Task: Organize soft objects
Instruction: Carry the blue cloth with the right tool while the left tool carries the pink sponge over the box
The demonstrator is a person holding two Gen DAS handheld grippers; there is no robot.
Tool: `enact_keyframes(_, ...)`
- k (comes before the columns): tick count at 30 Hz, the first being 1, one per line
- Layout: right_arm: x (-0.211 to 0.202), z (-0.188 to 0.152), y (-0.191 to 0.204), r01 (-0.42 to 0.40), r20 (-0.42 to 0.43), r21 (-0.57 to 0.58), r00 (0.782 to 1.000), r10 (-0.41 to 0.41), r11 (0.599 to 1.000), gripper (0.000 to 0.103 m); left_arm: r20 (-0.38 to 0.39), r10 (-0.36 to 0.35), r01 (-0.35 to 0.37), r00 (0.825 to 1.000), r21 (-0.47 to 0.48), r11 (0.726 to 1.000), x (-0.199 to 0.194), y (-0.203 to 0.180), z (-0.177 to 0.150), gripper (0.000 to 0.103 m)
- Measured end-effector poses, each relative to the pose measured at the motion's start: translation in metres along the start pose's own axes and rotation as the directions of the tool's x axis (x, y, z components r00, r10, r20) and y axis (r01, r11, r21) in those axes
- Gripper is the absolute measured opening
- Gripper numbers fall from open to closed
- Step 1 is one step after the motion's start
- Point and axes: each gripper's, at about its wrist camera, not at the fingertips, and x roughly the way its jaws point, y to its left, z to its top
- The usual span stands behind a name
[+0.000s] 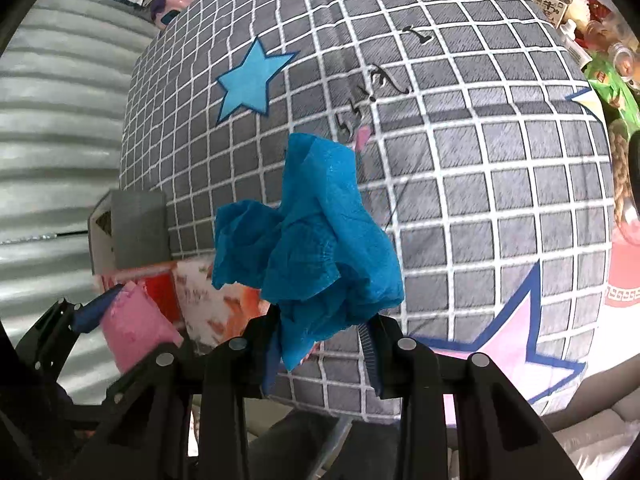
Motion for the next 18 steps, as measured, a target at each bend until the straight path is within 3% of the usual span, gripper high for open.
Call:
enact_keyframes(10,0.007,-0.059,0.046,0.034,0.001,-0.062,0.999,-0.034,0.998,0.036,0.055,-0.019,0.019,0.998,0.003,1.000,-0.024,0.017,-0.061,0.073)
enact_keyframes(18,0.020,-0.095,0.089,0.047,-0.023,-0.151,0.998,-0.051,0.987,0.036,0.088,-0.009,0.016,0.996,-0.076,0.997,-0.037,0.050,-0.106,0.073)
